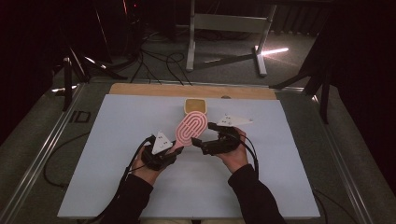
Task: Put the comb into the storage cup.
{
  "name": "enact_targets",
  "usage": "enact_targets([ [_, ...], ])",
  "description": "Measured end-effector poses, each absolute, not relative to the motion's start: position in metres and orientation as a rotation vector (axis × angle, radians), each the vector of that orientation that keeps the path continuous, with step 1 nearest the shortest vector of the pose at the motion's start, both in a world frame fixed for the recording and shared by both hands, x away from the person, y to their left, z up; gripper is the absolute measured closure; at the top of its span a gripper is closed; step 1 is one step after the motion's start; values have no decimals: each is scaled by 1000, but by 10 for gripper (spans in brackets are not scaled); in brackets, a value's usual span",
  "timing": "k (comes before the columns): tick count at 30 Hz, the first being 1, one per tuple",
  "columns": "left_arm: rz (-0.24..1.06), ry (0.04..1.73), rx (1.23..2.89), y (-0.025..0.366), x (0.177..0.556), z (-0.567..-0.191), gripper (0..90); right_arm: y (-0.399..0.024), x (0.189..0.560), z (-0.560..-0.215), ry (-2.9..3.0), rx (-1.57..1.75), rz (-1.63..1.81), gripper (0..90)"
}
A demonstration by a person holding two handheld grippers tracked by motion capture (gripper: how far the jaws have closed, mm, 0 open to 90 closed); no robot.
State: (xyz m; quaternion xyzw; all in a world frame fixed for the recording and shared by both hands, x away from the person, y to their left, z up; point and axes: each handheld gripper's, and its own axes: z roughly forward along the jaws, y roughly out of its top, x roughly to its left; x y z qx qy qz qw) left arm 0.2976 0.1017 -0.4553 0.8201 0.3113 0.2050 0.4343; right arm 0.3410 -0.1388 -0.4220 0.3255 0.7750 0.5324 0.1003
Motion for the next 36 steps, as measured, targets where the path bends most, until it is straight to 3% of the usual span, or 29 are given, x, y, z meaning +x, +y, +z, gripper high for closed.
enact_targets([
  [3, 514, 758, 2043, 100, 296, -456, 700, -135, 345, -422, 2287, 995, 1604, 119],
  [12, 518, 735, 2030, 100, 294, -455, 699, -129, 350, -426, 2317, 1045, 1654, 374],
  [36, 504, 739, 2029, 97, 295, -462, 702, -124, 354, -431, 2391, 1169, 1797, 608],
])
